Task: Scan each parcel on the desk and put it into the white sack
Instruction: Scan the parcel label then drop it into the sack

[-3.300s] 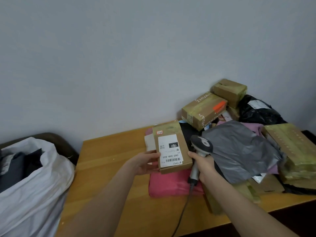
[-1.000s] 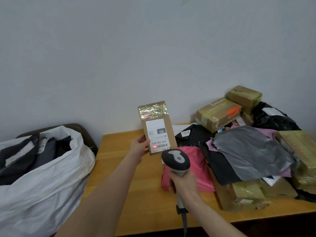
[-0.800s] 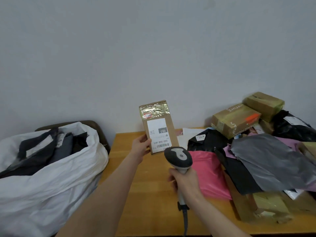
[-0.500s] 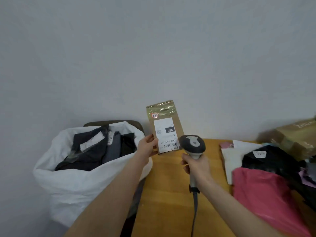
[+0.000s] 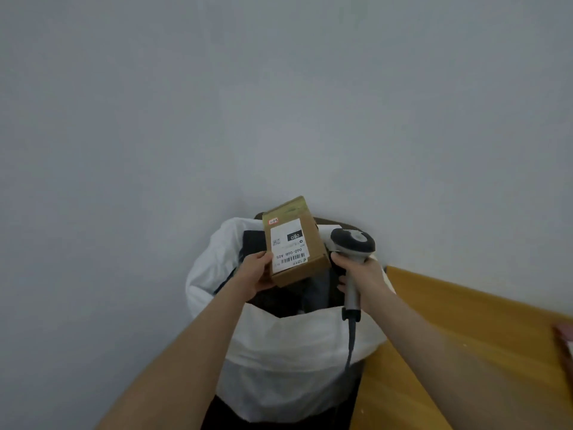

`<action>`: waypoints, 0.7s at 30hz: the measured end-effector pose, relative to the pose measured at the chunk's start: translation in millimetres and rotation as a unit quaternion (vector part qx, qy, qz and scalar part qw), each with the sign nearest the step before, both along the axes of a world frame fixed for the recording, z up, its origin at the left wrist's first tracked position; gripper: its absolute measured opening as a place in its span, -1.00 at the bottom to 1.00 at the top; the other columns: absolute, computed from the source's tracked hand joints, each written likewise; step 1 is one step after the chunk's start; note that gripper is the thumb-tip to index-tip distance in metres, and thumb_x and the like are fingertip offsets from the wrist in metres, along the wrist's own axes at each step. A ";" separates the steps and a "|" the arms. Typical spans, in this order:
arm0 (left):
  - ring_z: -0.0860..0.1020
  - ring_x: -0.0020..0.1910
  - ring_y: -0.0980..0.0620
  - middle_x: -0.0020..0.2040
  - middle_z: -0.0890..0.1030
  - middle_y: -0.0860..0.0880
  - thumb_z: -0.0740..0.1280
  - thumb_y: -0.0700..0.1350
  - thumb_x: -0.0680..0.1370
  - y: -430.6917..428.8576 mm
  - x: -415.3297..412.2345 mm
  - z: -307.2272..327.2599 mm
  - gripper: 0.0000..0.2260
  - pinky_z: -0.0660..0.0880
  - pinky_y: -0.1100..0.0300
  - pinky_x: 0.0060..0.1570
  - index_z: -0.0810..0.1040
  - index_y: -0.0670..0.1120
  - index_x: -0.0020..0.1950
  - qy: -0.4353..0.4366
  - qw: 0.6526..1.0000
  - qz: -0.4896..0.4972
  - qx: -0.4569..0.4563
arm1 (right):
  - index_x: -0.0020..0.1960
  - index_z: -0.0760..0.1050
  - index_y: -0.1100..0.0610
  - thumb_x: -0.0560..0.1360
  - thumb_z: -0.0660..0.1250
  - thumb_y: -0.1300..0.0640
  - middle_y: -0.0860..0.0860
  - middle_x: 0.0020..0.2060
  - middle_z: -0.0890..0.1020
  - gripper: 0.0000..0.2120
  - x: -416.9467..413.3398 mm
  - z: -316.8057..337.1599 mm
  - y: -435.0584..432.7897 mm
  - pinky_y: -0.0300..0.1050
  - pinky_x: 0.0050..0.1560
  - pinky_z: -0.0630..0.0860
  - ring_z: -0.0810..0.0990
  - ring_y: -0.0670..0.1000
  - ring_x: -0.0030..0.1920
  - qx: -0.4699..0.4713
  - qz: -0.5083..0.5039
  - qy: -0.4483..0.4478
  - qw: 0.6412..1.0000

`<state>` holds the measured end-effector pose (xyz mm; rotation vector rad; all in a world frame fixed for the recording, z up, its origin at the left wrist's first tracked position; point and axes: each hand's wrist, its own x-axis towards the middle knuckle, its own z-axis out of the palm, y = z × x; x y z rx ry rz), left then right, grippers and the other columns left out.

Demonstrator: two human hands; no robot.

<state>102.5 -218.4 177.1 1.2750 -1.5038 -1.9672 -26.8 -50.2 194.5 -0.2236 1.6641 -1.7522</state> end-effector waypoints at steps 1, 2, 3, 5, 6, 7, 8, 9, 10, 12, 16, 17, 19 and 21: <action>0.59 0.07 -0.08 0.03 0.63 -0.08 0.13 -0.09 0.66 -8.1 6.3 -0.7 -0.76 0.56 -0.10 0.06 0.47 -0.10 0.26 -0.002 1.000 0.004 0.003 | -0.01 0.54 0.14 0.40 0.52 0.14 0.15 -0.07 0.66 -0.76 2.6 -0.6 -11.9 0.19 0.06 0.60 0.65 0.19 -0.03 -0.002 0.025 -0.002 1.000; 0.59 0.07 -0.09 0.03 0.63 -0.09 0.13 -0.09 0.66 -16.0 12.0 -0.7 -0.76 0.56 -0.10 0.06 0.47 -0.11 0.26 -0.004 1.000 0.009 0.007 | 0.02 0.54 0.15 0.39 0.53 0.12 0.16 -0.05 0.66 -0.73 5.5 -0.8 -23.7 0.20 0.08 0.59 0.66 0.21 -0.03 0.001 0.038 -0.005 0.999; 0.59 0.04 -0.09 0.03 0.63 -0.09 0.12 -0.09 0.67 -24.0 17.3 -0.2 -0.75 0.56 -0.10 0.05 0.47 -0.12 0.26 -0.012 1.000 0.007 0.010 | 0.06 0.54 0.17 0.38 0.54 0.12 0.17 -0.03 0.66 -0.68 8.8 -0.6 -34.9 0.19 0.09 0.59 0.67 0.21 -0.04 0.004 0.046 -0.008 0.999; 0.58 0.00 -0.09 0.03 0.63 -0.10 0.12 -0.07 0.67 -42.4 26.7 -4.0 -0.74 0.53 -0.09 0.04 0.48 -0.12 0.27 -0.023 1.000 -0.005 0.008 | 0.16 0.52 0.20 0.34 0.57 0.10 0.16 0.00 0.66 -0.54 13.9 -4.3 -59.3 0.15 0.08 0.61 0.68 0.18 -0.05 0.012 0.054 -0.015 0.998; 0.57 -0.01 -0.08 0.02 0.63 -0.09 0.13 -0.07 0.67 -50.3 29.7 -4.5 -0.74 0.53 -0.08 0.04 0.49 -0.12 0.27 -0.018 1.000 -0.007 0.007 | 0.19 0.52 0.19 0.31 0.58 0.10 0.15 0.01 0.67 -0.49 16.2 -5.0 -70.8 0.13 0.06 0.62 0.68 0.16 -0.04 0.021 0.058 -0.014 0.998; 0.58 -0.02 -0.05 0.00 0.63 -0.07 0.13 -0.07 0.66 -57.4 32.7 -3.1 -0.74 0.54 -0.05 0.02 0.50 -0.12 0.25 -0.013 1.000 -0.006 0.006 | 0.19 0.51 0.19 0.29 0.60 0.10 0.15 0.02 0.67 -0.47 16.6 -7.4 -83.2 0.11 0.05 0.63 0.67 0.16 -0.02 0.027 0.056 -0.011 0.998; 0.58 -0.04 -0.03 -0.01 0.63 -0.06 0.13 -0.07 0.67 -67.2 34.1 -3.6 -0.75 0.54 -0.02 -0.02 0.50 -0.11 0.24 -0.004 1.000 -0.008 0.006 | 0.18 0.52 0.19 0.28 0.60 0.11 0.15 0.01 0.67 -0.47 17.1 -8.7 -95.9 0.09 0.03 0.63 0.67 0.16 -0.01 0.030 0.053 -0.007 0.998; 0.57 -0.05 -0.01 -0.01 0.63 -0.06 0.13 -0.08 0.67 -78.3 35.4 -3.7 -0.75 0.54 -0.02 -0.03 0.50 -0.10 0.24 -0.004 1.000 -0.013 0.001 | 0.15 0.53 0.20 0.27 0.60 0.12 0.15 -0.01 0.67 -0.49 17.9 -9.3 -108.8 0.08 0.02 0.64 0.67 0.15 -0.02 0.034 0.049 -0.002 0.998; 0.57 -0.04 -0.02 0.01 0.63 -0.06 0.12 -0.08 0.67 -89.8 35.8 -4.5 -0.75 0.53 -0.03 -0.01 0.49 -0.11 0.27 -0.001 1.000 -0.022 0.000 | 0.12 0.55 0.21 0.27 0.60 0.11 0.15 -0.03 0.68 -0.52 19.7 -9.4 -121.3 0.09 0.01 0.64 0.68 0.15 -0.04 0.043 0.045 0.004 0.998; 0.57 -0.01 -0.02 0.04 0.62 -0.06 0.14 -0.08 0.66 -112.9 34.4 -7.7 -0.71 0.52 -0.02 0.02 0.46 -0.11 0.34 -0.011 0.998 -0.051 -0.016 | 0.04 0.58 0.20 0.27 0.59 0.10 0.14 -0.07 0.69 -0.59 22.5 -12.4 -146.0 0.13 0.01 0.64 0.68 0.13 -0.06 0.070 0.033 0.026 0.997; 0.39 0.33 -0.15 0.36 0.41 -0.17 0.34 0.13 0.52 -178.5 46.6 -27.7 -0.39 0.35 0.02 0.24 0.27 -0.10 0.48 -0.290 0.894 -0.048 -0.337 | -0.11 0.54 0.15 0.29 0.55 0.14 0.11 -0.16 0.67 -0.74 29.3 -21.2 -181.7 0.17 0.05 0.61 0.66 0.12 -0.09 0.139 0.014 0.074 0.987; 0.31 0.39 -0.18 0.41 0.33 -0.19 0.37 0.22 0.45 -190.4 54.4 -33.3 -0.25 0.30 -0.01 0.30 0.21 -0.10 0.50 -0.339 0.872 -0.037 -0.351 | -0.13 0.52 0.13 0.28 0.55 0.11 0.11 -0.16 0.66 -0.73 32.7 -23.0 -187.2 0.16 0.05 0.61 0.65 0.11 -0.10 0.171 0.028 0.091 0.981; 0.35 0.38 -0.18 0.42 0.34 -0.20 0.41 0.37 0.31 -213.2 68.8 -57.5 -0.06 0.35 0.00 0.30 0.21 -0.15 0.49 -0.317 0.915 -0.055 -0.244 | -0.11 0.55 0.13 0.13 0.54 -0.03 0.12 -0.18 0.67 -0.59 41.5 -27.1 -195.7 0.15 0.01 0.62 0.65 0.12 -0.14 0.227 0.054 0.121 0.965; 0.49 0.26 -0.16 0.33 0.47 -0.20 0.45 0.32 0.29 -224.5 76.4 -69.6 -0.11 0.45 0.10 0.15 0.36 -0.23 0.41 -0.236 0.960 -0.076 -0.128 | -0.07 0.57 0.12 0.04 0.50 -0.11 0.10 -0.16 0.67 -0.48 49.8 -35.7 -205.4 0.09 -0.02 0.63 0.65 0.12 -0.13 0.277 0.077 0.138 0.948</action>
